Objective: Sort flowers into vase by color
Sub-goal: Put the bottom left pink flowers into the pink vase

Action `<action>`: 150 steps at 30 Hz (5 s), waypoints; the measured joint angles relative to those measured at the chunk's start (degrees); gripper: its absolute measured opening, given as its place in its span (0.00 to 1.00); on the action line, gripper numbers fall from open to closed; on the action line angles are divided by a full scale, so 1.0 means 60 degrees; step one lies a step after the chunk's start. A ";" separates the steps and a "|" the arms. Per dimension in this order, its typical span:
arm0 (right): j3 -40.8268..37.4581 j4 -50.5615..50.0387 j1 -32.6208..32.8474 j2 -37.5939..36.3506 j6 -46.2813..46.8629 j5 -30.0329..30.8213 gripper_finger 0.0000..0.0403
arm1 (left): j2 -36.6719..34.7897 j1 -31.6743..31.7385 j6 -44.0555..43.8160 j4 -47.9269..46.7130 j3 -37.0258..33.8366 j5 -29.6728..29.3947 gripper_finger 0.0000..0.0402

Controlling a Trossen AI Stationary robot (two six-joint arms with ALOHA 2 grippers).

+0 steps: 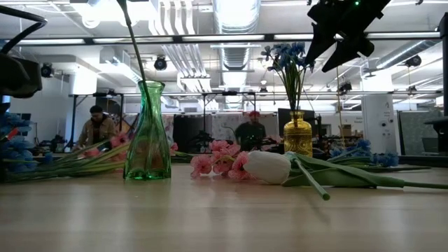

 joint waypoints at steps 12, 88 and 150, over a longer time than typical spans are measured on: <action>-0.0058 -0.0031 0.0000 0.0000 -0.0007 -0.0226 0.81 | -0.0730 -0.0026 -0.0517 -0.0781 0.0089 0.0217 0.00; -0.0094 -0.0972 0.0481 0.0000 0.0330 -0.0960 0.81 | 0.2046 0.1464 0.2189 -0.3876 0.3403 0.3360 0.47; -0.0270 -0.0710 0.0481 0.0004 0.0463 -0.0898 0.81 | 0.1486 0.1523 0.2542 -0.4011 0.3410 0.3626 0.29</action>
